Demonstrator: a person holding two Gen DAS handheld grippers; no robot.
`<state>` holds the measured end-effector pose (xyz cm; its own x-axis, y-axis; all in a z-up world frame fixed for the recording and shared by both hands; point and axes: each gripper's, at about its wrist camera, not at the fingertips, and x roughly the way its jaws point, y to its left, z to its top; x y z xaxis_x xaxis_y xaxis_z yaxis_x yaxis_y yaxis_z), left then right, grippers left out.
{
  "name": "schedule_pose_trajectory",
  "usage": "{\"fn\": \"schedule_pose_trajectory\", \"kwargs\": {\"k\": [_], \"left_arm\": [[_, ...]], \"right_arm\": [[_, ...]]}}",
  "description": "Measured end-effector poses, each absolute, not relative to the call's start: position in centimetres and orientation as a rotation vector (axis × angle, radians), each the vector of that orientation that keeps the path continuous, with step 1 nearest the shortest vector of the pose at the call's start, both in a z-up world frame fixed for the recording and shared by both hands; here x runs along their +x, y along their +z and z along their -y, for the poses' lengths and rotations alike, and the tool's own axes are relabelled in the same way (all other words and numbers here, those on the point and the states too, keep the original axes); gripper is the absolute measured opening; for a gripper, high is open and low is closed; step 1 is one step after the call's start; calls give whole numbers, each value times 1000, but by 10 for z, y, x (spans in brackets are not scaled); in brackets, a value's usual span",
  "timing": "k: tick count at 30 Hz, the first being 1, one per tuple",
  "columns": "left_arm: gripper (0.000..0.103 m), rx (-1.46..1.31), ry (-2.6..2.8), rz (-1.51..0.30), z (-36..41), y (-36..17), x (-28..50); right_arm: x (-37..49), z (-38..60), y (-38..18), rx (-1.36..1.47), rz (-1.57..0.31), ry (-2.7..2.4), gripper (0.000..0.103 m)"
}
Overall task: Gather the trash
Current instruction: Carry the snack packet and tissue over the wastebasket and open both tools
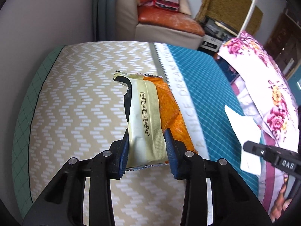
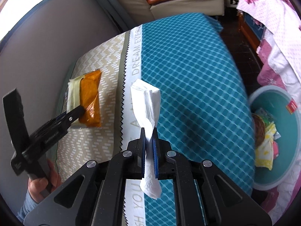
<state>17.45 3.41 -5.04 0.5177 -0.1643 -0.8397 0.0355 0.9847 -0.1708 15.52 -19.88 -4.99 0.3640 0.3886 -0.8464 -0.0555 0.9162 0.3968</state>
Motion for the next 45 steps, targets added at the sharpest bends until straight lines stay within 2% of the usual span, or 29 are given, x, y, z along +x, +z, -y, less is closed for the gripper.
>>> {"fn": "schedule_pose_trajectory", "kwargs": {"k": [15,45], "left_arm": [[37,-41,-292,-999,62,-22,122],[39,223,-512,-1068,260,-45,107]], "right_arm": [[108,273,-30,428,-1059,196,7],[41,461,-49,663,-901,-30,9]]}}
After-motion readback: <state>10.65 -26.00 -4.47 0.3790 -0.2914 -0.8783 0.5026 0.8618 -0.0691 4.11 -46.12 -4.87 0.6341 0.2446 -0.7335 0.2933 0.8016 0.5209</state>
